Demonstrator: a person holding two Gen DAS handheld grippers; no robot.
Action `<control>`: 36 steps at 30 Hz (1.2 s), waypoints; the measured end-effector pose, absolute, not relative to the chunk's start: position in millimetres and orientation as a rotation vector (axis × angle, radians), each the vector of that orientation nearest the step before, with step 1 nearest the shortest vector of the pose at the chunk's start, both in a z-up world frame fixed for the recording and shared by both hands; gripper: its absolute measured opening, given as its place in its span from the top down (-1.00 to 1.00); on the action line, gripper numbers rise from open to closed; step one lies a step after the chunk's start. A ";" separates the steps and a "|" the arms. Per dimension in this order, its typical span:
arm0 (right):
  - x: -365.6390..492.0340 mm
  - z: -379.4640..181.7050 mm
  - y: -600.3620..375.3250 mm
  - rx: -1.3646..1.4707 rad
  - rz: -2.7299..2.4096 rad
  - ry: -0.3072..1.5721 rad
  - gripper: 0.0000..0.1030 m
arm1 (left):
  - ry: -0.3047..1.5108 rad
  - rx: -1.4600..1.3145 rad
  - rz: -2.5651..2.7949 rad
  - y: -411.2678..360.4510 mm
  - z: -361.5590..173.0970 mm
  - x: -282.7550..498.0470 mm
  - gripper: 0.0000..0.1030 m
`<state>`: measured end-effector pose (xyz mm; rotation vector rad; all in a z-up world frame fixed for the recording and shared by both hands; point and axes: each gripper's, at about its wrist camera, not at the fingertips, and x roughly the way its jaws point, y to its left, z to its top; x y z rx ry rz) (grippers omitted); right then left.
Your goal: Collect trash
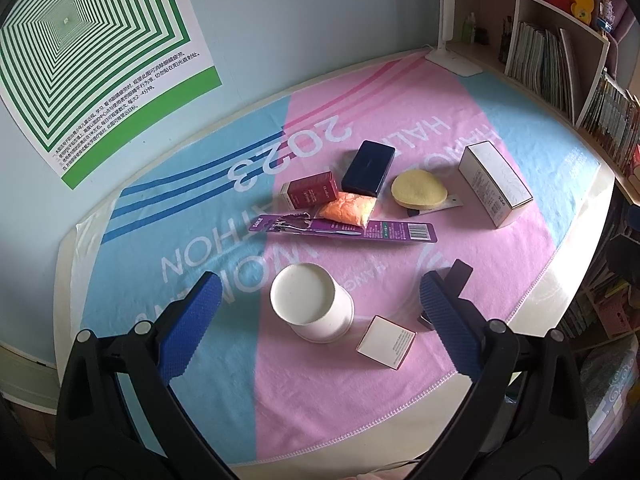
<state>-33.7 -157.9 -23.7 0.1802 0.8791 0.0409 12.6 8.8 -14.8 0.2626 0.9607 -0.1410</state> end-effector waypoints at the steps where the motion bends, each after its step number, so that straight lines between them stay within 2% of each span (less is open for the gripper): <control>1: -33.9 -24.1 -157.5 0.179 0.041 0.881 -0.89 | 0.962 0.263 -0.142 8.4 -15.3 12.4 -0.88; 17: -30.2 -28.6 -156.5 0.175 0.041 0.902 -0.89 | 0.977 0.258 -0.146 9.3 -22.0 14.9 -0.88; 36: 7.6 -68.3 -167.9 0.163 0.028 1.017 -0.89 | 1.113 0.242 -0.122 25.4 -65.3 44.6 -0.87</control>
